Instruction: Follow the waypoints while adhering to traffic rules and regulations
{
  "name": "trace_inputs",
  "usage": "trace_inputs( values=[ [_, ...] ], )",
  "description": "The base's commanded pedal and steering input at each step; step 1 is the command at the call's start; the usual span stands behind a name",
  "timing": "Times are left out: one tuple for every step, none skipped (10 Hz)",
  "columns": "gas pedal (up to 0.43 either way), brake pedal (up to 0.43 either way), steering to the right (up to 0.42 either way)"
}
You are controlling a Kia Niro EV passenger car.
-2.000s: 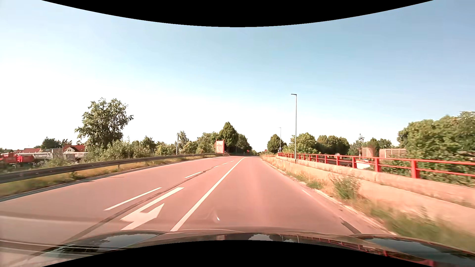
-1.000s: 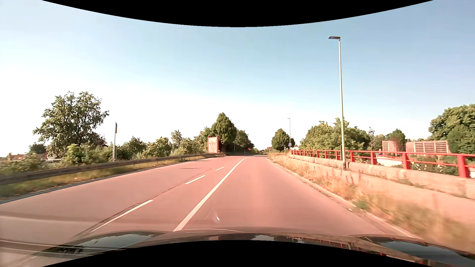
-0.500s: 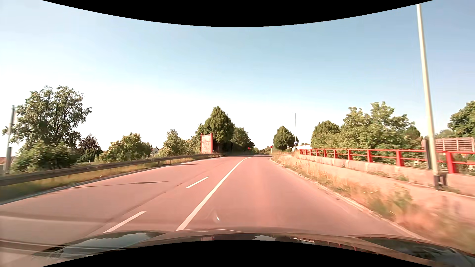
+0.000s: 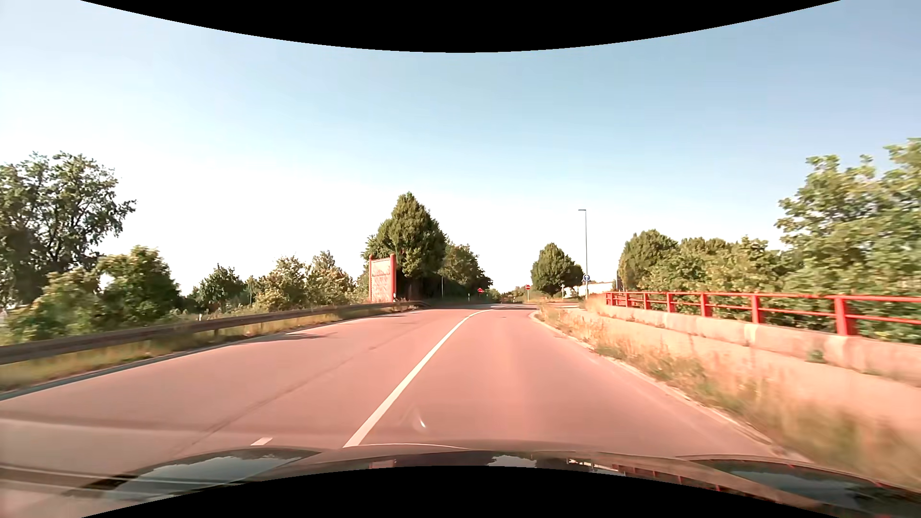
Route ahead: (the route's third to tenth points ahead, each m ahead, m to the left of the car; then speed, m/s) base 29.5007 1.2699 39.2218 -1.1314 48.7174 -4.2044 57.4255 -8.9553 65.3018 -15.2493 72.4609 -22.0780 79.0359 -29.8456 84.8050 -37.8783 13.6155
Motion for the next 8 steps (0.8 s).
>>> trace_inputs(
  values=[
    [0.079, 0.006, 0.003],
    [0.079, 0.006, 0.005],
    [0.059, 0.006, 0.008],
    [0.059, 0.006, 0.009],
    [0.059, 0.006, 0.009],
    [0.059, 0.006, 0.011],
    [0.059, 0.006, 0.013],
    [0.047, 0.006, 0.015]
  ],
)
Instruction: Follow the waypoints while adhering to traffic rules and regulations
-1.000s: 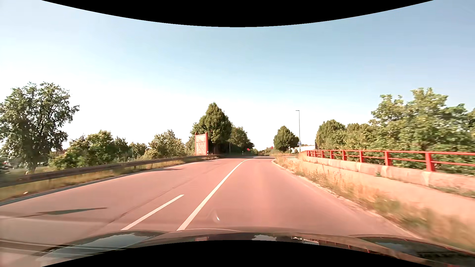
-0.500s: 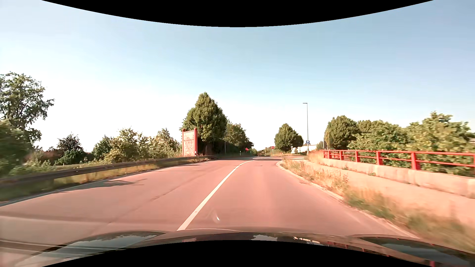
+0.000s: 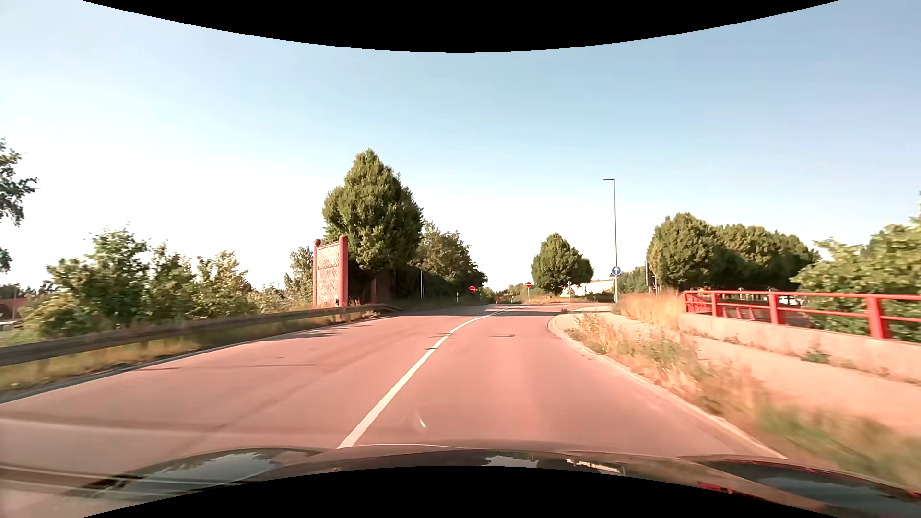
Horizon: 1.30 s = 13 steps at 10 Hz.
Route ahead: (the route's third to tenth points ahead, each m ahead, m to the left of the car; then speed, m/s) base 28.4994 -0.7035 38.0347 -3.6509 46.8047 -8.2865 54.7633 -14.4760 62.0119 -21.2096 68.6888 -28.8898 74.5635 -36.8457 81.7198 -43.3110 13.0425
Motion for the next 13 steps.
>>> trace_inputs(
  values=[
    [0.039, 0.006, 0.018],
    [0.008, 0.006, 0.021],
    [0.000, 0.006, 0.022],
    [0.000, 0.006, 0.025],
    [0.000, 0.006, 0.028],
    [0.000, 0.006, 0.031],
    [0.000, 0.006, 0.032],
    [0.000, 0.006, 0.034],
    [0.000, 0.006, 0.035],
    [0.000, 0.006, 0.035],
    [0.020, 0.006, 0.035],
    [0.020, 0.006, 0.036],
    [0.020, 0.006, 0.037]
  ],
)
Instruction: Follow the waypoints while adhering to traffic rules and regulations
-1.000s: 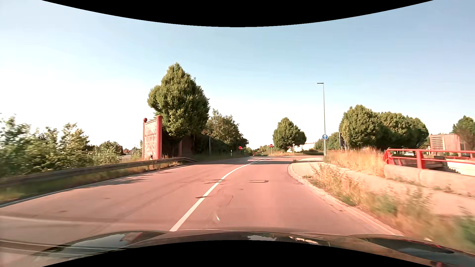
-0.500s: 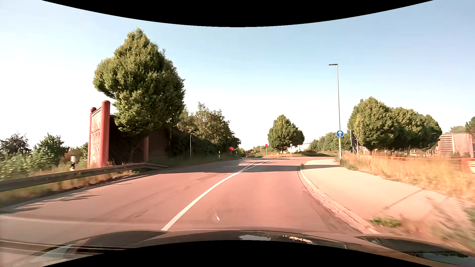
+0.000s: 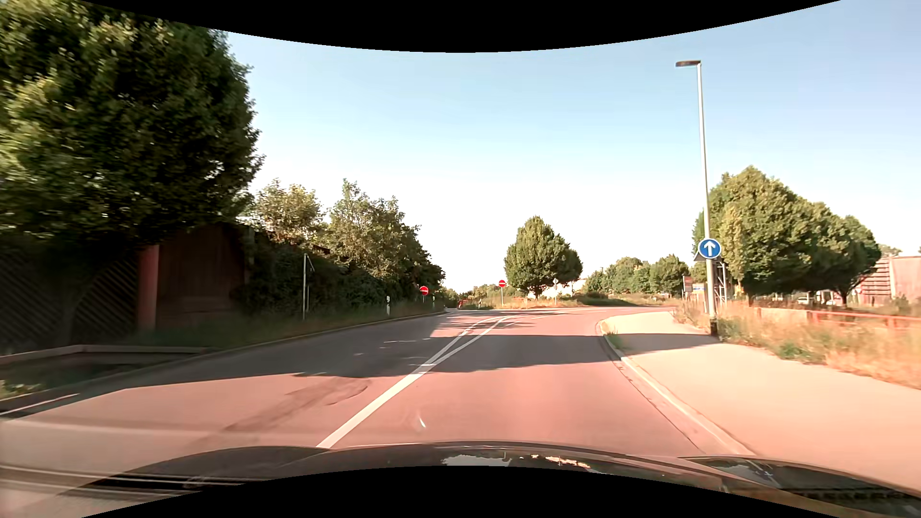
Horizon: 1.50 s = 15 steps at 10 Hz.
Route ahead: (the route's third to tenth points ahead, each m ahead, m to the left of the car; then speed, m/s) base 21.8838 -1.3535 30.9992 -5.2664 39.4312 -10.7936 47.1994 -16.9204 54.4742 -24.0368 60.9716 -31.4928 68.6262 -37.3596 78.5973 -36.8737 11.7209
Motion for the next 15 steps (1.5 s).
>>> trace_inputs(
  values=[
    [0.020, 0.006, 0.039],
    [0.020, 0.006, 0.044],
    [0.020, 0.006, 0.047],
    [0.020, 0.006, 0.050],
    [0.020, 0.006, 0.053],
    [0.020, 0.006, 0.057],
    [0.020, 0.006, 0.062],
    [0.020, 0.006, 0.066],
    [0.020, 0.006, 0.069],
    [0.020, 0.006, 0.071],
    [0.020, 0.006, 0.071],
    [0.020, 0.006, 0.071],
    [0.020, 0.006, 0.072],
    [0.020, 0.006, 0.076],
    [0.020, 0.006, 0.079]
  ],
)
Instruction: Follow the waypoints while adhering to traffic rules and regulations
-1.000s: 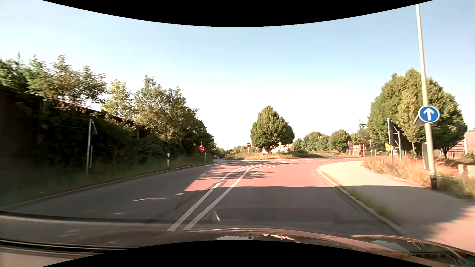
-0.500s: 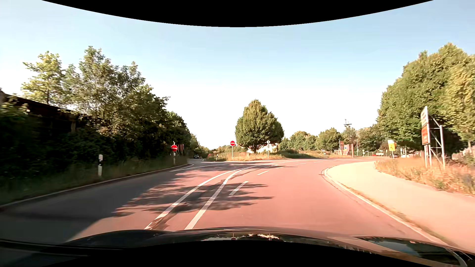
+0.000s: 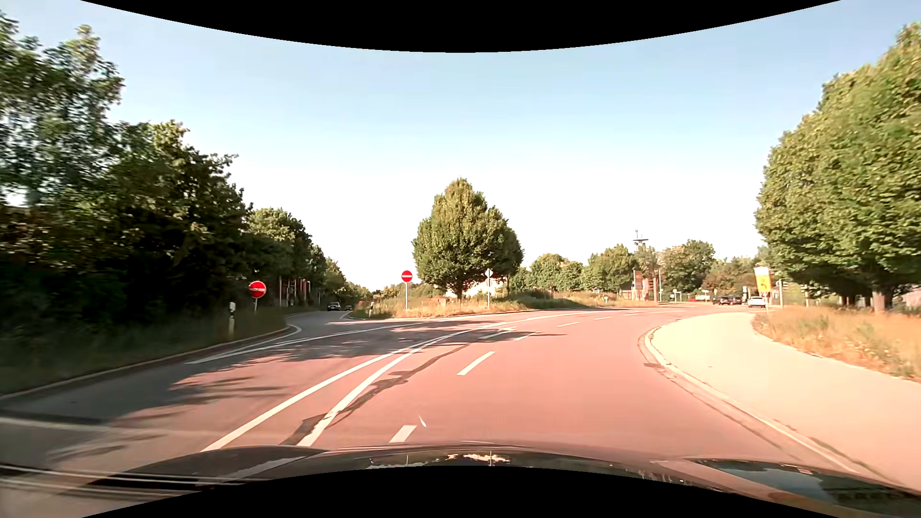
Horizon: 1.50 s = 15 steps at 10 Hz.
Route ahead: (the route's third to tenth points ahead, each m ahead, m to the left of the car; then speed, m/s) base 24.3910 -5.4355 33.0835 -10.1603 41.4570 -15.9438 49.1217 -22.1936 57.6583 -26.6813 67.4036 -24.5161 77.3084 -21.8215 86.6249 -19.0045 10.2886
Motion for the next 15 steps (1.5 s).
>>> trace_inputs(
  values=[
    [0.020, 0.006, 0.080],
    [0.020, 0.006, 0.080],
    [0.020, 0.006, 0.080],
    [0.028, 0.006, 0.080],
    [0.039, 0.006, 0.080],
    [0.047, 0.006, 0.080],
    [0.059, 0.006, 0.080],
    [0.059, 0.006, 0.080],
    [0.067, 0.006, 0.080],
    [0.087, 0.006, 0.080],
    [0.098, 0.006, 0.080],
    [0.098, 0.006, 0.079],
    [0.098, 0.006, 0.078],
    [0.098, 0.006, 0.077],
    [0.098, 0.006, 0.076]
  ],
)
